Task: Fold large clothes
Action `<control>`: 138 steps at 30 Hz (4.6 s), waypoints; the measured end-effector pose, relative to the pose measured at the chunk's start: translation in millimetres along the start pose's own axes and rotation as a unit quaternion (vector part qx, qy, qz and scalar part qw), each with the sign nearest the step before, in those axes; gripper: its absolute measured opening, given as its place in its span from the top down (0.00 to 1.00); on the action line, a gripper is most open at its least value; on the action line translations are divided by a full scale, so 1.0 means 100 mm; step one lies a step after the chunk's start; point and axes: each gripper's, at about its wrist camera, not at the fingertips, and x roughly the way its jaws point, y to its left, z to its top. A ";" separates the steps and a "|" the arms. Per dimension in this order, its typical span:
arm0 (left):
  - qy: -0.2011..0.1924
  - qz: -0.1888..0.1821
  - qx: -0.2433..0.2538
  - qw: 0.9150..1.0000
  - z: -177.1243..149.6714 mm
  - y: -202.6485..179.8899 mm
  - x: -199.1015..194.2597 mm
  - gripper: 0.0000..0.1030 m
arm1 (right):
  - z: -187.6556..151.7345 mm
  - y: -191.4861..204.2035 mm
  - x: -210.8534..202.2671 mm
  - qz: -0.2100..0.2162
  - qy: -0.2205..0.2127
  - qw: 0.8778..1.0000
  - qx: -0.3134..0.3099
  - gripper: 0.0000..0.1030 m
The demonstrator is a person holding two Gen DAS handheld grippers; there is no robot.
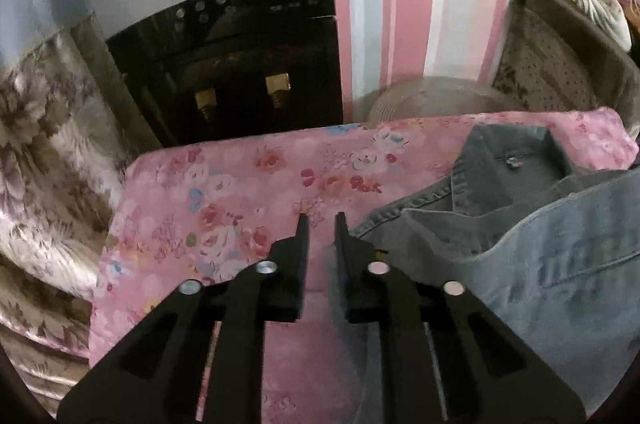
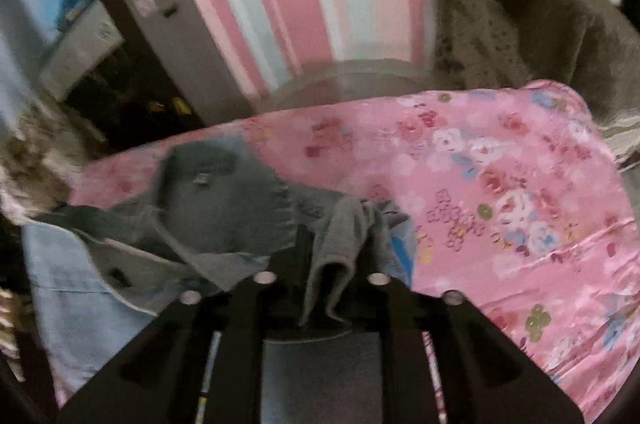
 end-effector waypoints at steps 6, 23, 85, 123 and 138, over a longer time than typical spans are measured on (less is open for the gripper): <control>-0.045 0.005 0.009 0.999 -0.11 0.01 -0.37 0.10 | -0.02 -0.19 -0.31 0.085 -0.007 0.996 0.023 0.15; 0.032 -0.048 0.052 0.997 -0.43 -0.44 0.01 0.79 | -0.38 -0.04 -0.01 -0.036 -0.052 0.992 -0.113 0.90; -0.016 -0.042 0.002 0.999 -0.16 -0.14 -0.26 0.07 | -0.24 -0.02 -0.34 -0.002 -0.101 0.987 -0.127 0.47; -0.018 0.000 0.020 1.000 0.09 0.00 0.12 0.21 | 0.23 -0.45 -0.07 -0.054 -0.086 0.989 -0.105 0.54; -0.042 -0.085 -0.030 0.995 -0.78 -1.05 -0.93 0.04 | -1.18 0.35 -0.49 -0.045 -0.122 0.981 -0.142 0.49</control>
